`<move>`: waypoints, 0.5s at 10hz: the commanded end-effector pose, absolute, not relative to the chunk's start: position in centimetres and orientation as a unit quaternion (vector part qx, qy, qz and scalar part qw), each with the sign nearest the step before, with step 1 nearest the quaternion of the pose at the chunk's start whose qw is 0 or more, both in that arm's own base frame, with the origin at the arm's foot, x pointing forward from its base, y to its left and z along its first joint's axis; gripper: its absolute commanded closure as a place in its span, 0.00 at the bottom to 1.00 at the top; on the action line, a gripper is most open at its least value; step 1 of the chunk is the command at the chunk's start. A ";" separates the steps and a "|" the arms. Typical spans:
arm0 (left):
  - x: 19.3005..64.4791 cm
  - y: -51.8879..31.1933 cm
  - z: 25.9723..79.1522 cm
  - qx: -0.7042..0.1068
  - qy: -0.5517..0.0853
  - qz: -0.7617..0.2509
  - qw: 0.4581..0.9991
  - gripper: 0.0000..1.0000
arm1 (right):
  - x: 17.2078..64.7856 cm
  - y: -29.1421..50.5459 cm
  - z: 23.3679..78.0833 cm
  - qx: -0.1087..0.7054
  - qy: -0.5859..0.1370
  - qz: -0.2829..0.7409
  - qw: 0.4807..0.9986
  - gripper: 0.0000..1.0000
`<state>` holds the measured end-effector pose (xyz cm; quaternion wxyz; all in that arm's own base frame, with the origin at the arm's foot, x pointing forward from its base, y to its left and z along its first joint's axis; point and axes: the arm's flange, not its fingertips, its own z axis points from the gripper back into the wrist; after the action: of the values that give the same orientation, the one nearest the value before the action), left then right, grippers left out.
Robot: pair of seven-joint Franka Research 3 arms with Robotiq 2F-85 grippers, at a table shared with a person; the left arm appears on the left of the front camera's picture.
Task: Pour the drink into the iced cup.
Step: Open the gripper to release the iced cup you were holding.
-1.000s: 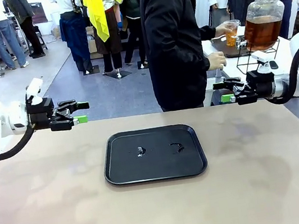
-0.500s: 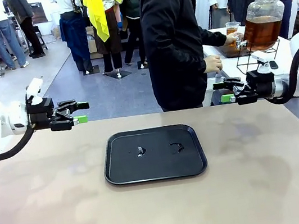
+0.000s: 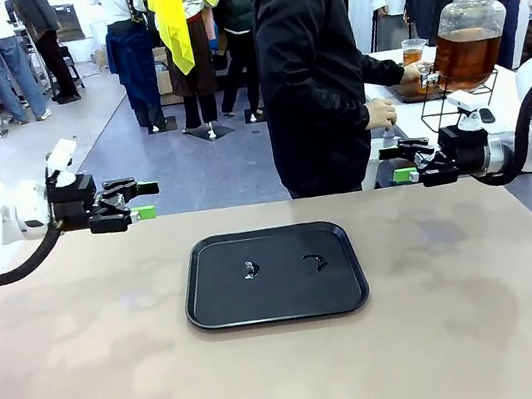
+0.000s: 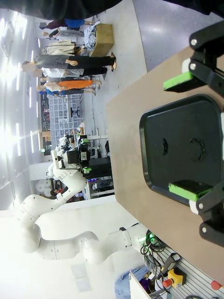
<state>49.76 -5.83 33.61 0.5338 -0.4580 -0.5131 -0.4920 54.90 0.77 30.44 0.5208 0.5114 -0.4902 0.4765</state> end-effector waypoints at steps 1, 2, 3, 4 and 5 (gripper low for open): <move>49.7 -6.0 33.8 -0.458 -0.516 -0.490 0.533 0.00 | 55.0 1.1 30.7 0.513 -0.490 0.476 0.520 0.00; 49.7 -6.0 33.8 -0.458 -0.516 -0.490 0.533 0.00 | 55.0 1.1 30.7 0.513 -0.490 0.476 0.520 0.00; 49.7 -6.0 33.8 -0.458 -0.516 -0.490 0.533 0.00 | 55.0 1.1 30.7 0.513 -0.490 0.476 0.520 0.00; 49.7 -6.0 33.8 -0.458 -0.516 -0.490 0.533 0.00 | 55.0 1.1 30.7 0.513 -0.490 0.476 0.520 0.00; 49.7 -6.0 33.8 -0.458 -0.516 -0.490 0.533 0.00 | 55.0 1.1 30.7 0.513 -0.490 0.476 0.520 0.00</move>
<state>49.76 -5.83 33.61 0.5338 -0.4580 -0.5131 -0.4920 54.90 0.77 30.44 0.5208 0.5114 -0.4902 0.4765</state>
